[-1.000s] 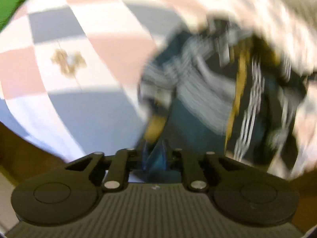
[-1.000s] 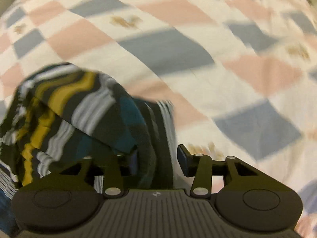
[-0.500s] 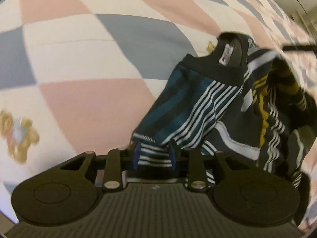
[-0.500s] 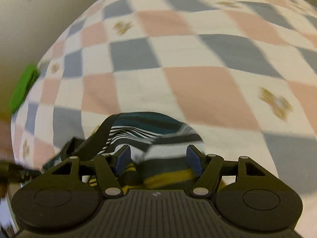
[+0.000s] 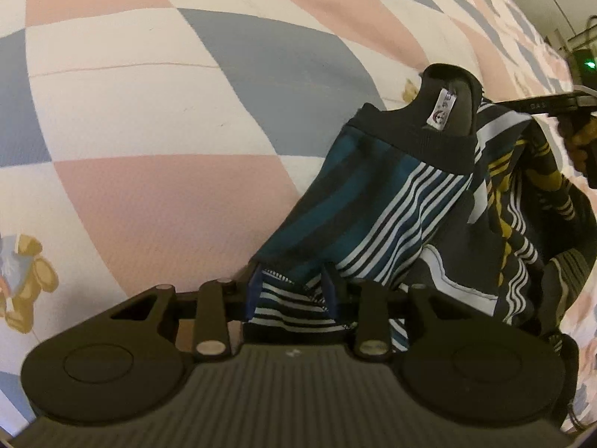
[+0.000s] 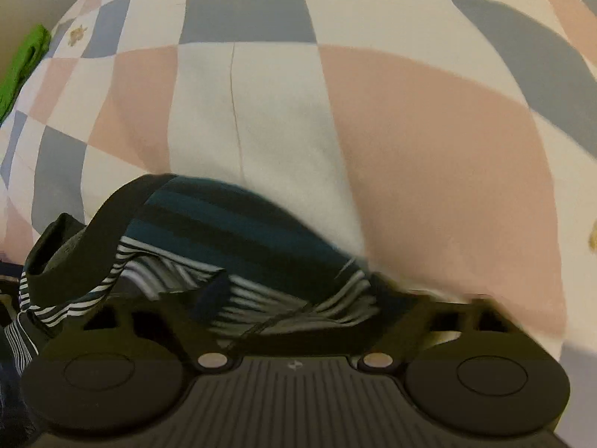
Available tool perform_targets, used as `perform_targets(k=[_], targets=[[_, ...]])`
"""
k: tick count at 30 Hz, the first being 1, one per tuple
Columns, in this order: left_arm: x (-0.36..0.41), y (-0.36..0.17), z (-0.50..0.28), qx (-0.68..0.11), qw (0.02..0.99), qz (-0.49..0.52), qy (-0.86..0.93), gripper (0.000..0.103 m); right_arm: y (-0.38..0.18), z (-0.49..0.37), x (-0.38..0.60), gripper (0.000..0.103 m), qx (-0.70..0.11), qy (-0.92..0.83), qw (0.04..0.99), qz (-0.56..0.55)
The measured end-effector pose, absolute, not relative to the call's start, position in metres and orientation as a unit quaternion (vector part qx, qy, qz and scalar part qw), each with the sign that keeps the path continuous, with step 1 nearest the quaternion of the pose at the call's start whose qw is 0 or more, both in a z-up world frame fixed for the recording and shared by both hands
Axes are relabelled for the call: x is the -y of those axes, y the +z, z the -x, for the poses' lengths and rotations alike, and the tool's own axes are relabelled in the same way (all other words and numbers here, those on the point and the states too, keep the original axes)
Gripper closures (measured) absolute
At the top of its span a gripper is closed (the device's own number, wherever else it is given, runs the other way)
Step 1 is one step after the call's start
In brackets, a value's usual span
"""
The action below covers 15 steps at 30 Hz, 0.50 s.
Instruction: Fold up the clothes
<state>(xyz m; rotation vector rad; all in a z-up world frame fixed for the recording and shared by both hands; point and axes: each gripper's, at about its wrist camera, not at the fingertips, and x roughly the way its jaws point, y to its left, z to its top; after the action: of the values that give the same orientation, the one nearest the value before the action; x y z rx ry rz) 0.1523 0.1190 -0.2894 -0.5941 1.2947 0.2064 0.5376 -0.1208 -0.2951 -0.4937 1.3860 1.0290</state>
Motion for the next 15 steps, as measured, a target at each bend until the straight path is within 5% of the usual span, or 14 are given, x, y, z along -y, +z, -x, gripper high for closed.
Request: perform_targets(k=[1,2,9,15], targets=[[-0.117,-0.289,-0.153,-0.594,0.753,0.267,0.095,0.073,-0.292,-0.537,0.128,0.088,-0.601,0.444,0.632,0.204],[-0.116,-0.288,-0.153,-0.595,0.753,0.262,0.095,0.073,-0.288,-0.536,0.135,0.096,-0.598,0.441,0.64,0.193],[-0.109,-0.29,-0.156,-0.6,0.757,0.239,0.099,0.073,-0.268,-0.515,0.177,0.095,-0.598,0.463,0.637,0.145],[-0.1,-0.289,-0.156,-0.597,0.761,0.23,0.102,0.068,-0.274,-0.508,0.172,0.081,-0.595,0.444,0.655,0.141]])
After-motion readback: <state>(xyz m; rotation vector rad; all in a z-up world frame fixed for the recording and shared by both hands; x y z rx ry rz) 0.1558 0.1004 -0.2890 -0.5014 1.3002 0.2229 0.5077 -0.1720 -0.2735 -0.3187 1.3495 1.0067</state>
